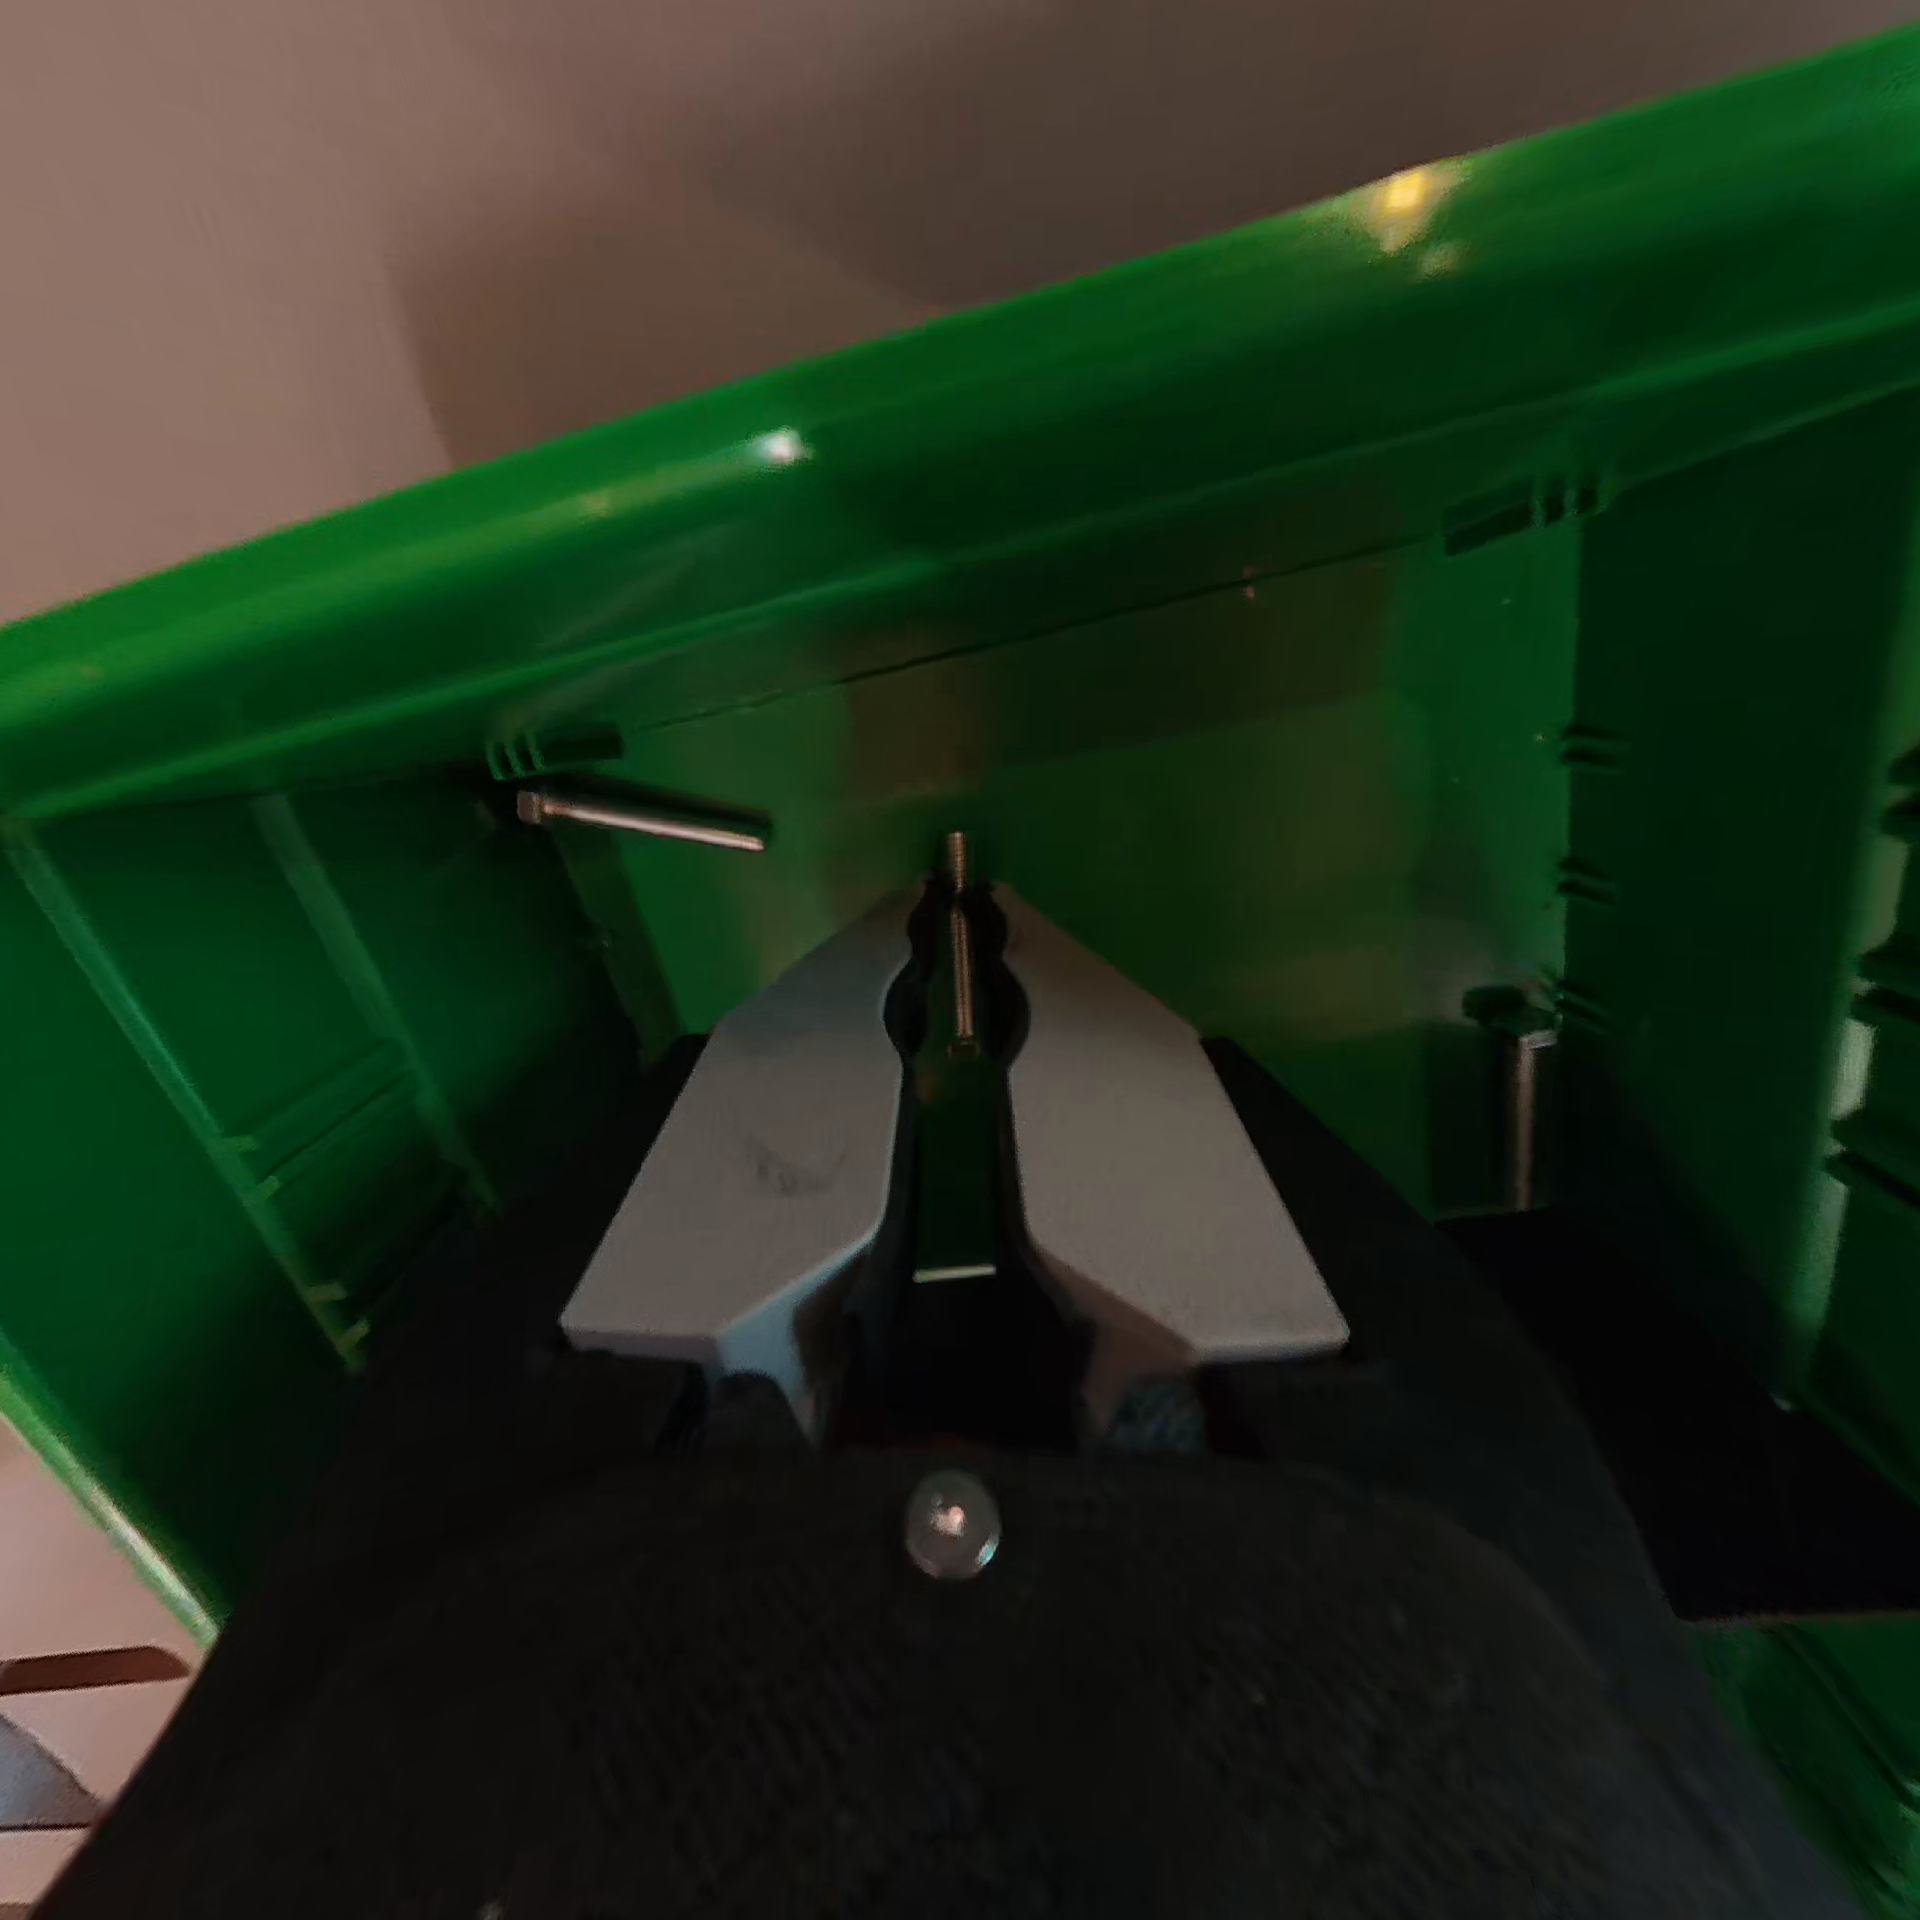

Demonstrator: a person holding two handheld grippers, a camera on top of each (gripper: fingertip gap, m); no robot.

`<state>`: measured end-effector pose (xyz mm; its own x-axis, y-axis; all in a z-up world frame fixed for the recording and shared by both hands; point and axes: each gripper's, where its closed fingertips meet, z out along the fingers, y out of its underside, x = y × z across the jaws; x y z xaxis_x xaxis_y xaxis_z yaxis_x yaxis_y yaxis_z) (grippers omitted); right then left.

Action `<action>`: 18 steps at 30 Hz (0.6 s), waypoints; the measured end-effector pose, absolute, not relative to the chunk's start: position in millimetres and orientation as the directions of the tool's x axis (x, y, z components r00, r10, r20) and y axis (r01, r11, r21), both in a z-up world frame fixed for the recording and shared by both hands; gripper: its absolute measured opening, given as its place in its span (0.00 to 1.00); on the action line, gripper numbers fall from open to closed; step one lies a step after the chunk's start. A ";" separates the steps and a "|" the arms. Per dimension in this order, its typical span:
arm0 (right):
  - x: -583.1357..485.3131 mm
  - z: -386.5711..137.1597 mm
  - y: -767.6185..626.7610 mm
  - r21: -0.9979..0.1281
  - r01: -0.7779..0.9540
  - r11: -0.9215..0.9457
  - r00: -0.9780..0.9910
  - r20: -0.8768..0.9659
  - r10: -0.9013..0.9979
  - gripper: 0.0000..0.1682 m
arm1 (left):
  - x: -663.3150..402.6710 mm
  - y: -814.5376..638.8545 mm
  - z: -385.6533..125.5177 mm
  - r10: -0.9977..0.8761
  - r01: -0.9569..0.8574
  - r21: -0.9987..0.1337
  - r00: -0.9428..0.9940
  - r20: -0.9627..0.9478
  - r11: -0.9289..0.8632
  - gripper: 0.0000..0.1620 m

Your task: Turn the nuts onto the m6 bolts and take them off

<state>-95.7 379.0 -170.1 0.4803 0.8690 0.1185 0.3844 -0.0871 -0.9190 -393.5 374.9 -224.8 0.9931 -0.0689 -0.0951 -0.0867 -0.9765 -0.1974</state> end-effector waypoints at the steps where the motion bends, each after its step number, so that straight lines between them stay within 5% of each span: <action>1: -95.1 -169.0 379.5 -0.921 0.379 -0.089 0.482 0.115 0.868 0.25 | -396.6 377.0 -223.5 -0.081 -0.108 -0.209 0.988 -0.131 -0.972 0.02; 5: -93.9 -166.8 380.4 -0.926 0.367 -0.095 0.487 0.104 0.867 0.25 | -412.0 387.1 -201.1 -0.082 -0.157 -0.312 0.967 -0.241 -0.937 0.02; 10: -95.6 -164.3 378.0 -0.930 0.355 -0.095 0.473 0.091 0.877 0.25 | -394.2 406.9 -131.3 -0.062 -0.154 -0.649 0.985 -0.162 -0.745 0.02; 14: -103.8 -148.6 360.2 -0.958 0.262 -0.113 0.367 -0.009 0.930 0.25 | -291.9 391.2 -61.4 -0.307 -0.096 -0.875 0.950 0.062 -0.474 0.02; 18: -107.5 -122.0 338.1 -0.980 0.131 -0.150 0.223 -0.118 0.968 0.24 | -178.3 348.3 -38.6 -0.527 -0.088 -0.949 0.845 0.090 -0.303 0.02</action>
